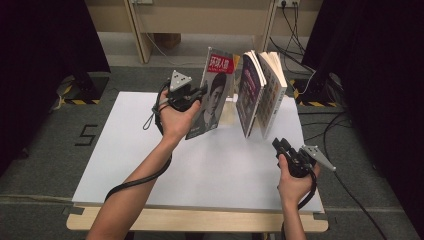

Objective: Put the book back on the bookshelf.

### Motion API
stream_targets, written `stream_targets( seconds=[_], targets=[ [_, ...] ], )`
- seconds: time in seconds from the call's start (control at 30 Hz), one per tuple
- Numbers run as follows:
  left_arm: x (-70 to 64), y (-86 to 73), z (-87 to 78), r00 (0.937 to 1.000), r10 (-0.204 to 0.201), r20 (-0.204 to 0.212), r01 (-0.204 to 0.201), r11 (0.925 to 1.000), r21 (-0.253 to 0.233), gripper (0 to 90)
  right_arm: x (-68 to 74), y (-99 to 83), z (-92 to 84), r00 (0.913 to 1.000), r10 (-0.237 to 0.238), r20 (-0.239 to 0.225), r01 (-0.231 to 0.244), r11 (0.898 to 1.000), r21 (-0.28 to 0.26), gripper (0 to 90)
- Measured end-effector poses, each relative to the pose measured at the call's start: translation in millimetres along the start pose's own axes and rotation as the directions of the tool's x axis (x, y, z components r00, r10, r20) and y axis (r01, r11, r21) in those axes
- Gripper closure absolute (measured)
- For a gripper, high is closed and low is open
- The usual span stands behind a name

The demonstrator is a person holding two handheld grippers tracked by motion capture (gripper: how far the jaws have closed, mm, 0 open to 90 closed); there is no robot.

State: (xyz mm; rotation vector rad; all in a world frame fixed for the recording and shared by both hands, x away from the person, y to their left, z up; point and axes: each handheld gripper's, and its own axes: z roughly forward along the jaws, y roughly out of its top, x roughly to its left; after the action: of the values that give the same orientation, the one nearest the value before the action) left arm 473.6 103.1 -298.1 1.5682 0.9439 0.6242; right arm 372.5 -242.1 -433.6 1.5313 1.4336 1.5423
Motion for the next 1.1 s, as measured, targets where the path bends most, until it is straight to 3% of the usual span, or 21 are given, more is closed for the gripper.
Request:
stream_targets(
  seconds=[0.33,0.57,0.9,1.1],
  targets=[
    [1.1,-1.2,15.3,0.9993,-0.009,-0.035,0.009,0.9999,-0.006,86.5,0.7,4.1,1.0,0.9999,0.007,-0.011,-0.007,1.000,-0.006,64.7],
    [1.1,4.4,25.5,0.9987,-0.018,-0.048,0.016,0.9991,-0.039,86.5,-1.7,4.2,-0.1,0.9999,0.015,-0.004,-0.015,1.000,-0.009,64.7],
    [-3.5,10.4,47.5,0.9964,0.018,-0.082,-0.027,0.9947,-0.099,86.4,-0.9,1.1,2.0,0.9999,0.011,-0.004,-0.011,1.000,0.005,64.6],
    [-5.7,3.9,66.2,0.9954,0.027,-0.092,-0.039,0.9909,-0.129,86.3,0.6,-2.6,5.3,1.0000,0.002,-0.007,-0.002,1.000,0.022,64.6]
  ],
)
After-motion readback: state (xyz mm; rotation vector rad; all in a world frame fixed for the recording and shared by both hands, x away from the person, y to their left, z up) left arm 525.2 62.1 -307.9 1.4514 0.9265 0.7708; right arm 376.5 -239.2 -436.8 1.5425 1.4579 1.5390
